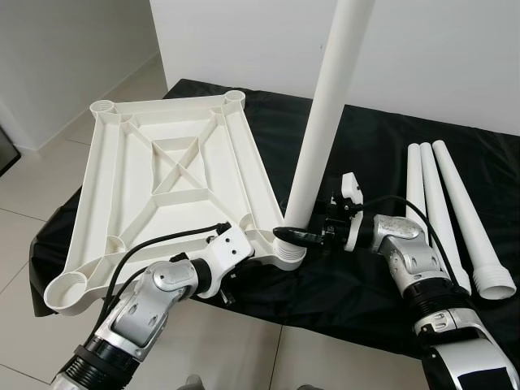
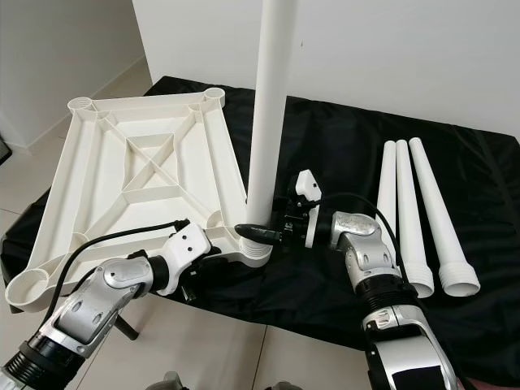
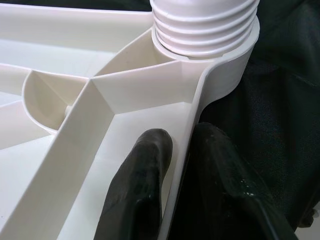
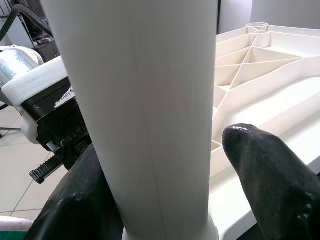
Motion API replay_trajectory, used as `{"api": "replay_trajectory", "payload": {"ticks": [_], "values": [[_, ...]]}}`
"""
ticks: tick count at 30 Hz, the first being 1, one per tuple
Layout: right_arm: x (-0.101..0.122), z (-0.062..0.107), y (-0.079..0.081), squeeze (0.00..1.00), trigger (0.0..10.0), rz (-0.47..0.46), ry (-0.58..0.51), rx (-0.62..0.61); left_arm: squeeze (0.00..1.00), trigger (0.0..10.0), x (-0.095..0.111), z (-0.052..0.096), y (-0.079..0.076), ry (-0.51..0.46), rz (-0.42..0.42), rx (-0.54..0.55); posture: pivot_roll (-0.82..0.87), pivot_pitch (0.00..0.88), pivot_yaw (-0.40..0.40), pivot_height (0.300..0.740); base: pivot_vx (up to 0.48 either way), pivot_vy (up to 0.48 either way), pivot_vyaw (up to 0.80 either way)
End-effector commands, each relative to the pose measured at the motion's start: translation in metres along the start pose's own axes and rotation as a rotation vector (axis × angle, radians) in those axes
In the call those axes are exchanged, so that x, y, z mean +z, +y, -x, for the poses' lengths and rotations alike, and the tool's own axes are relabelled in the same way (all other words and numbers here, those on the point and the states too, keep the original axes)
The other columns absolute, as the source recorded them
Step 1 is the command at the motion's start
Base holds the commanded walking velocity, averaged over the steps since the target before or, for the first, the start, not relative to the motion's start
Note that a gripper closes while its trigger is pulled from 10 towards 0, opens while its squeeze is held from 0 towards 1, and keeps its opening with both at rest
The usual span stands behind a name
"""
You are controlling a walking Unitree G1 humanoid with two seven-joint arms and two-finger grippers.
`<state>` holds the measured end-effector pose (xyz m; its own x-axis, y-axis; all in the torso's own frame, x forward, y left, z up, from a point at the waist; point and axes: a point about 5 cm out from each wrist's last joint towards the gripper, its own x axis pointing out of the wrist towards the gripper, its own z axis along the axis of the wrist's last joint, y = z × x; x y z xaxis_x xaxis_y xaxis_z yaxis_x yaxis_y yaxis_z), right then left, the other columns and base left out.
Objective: Building children table
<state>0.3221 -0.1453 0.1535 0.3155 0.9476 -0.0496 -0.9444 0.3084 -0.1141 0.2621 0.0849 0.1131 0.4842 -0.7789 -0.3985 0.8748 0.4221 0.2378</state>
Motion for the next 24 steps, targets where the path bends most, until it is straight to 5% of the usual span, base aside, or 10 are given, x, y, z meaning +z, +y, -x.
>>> {"api": "replay_trajectory", "payload": {"ticks": [1, 15, 16, 18, 19, 20, 22, 24], "values": [[0.0004, -0.0001, -0.001, 0.0, 10.0, 0.002, -0.009, -0.014, 0.0, 10.0, -0.0023, -0.0047, -0.0119, 0.022, -0.019, -0.133, -0.04, 0.0, 0.017, 0.74, 0.0, 0.0, 0.0], [-0.0009, -0.0002, -0.0001, 0.0, 10.0, -0.009, -0.011, -0.008, 0.0, 10.0, -0.0033, -0.0049, -0.0106, 0.033, -0.02, -0.126, -0.03, 0.0, 0.013, 0.74, 0.0, 0.0, 0.0], [-0.0012, 0.0002, 0.0002, 0.0, 8.1, -0.013, -0.012, -0.007, 0.0, 10.0, -0.0034, -0.005, -0.0104, 0.033, -0.02, -0.124, -0.03, 0.0, 0.013, 0.74, 0.0, 0.0, 0.0], [-0.0012, 0.0004, 0.0003, 0.0, 7.7, -0.015, -0.013, -0.006, 0.0, 10.0, -0.0033, -0.005, -0.0102, 0.033, -0.02, -0.122, -0.03, 0.0, 0.013, 0.74, 0.0, 0.0, 0.0], [-0.0011, 0.0009, 0.0005, 0.0, 4.3, -0.019, -0.016, -0.004, 0.0, 10.0, -0.0033, -0.005, -0.0101, 0.033, -0.019, -0.12, -0.04, 0.0, 0.013, 0.74, 0.0, 0.0, 0.0], [-0.0011, 0.0009, 0.0005, 0.0, 4.3, -0.019, -0.016, -0.004, 0.0, 10.0, -0.0033, -0.005, -0.0101, 0.033, -0.019, -0.12, -0.04, 0.0, 0.013, 0.74, 0.0, 0.0, 0.0], [-0.001, 0.0022, 0.0007, 0.0, 0.0, -0.028, -0.022, -0.005, 0.0, 10.0, -0.0033, -0.0053, -0.0094, 0.032, -0.018, -0.109, -0.04, 0.0, 0.012, 0.74, 0.0, 0.0, 0.0], [-0.0011, 0.003, 0.0009, 0.0, 0.0, -0.031, -0.023, -0.008, 0.0, 10.0, -0.004, -0.0056, -0.0084, 0.034, -0.012, -0.096, -0.04, 0.0, 0.011, 0.74, 0.0, 0.0, 0.0]]}}
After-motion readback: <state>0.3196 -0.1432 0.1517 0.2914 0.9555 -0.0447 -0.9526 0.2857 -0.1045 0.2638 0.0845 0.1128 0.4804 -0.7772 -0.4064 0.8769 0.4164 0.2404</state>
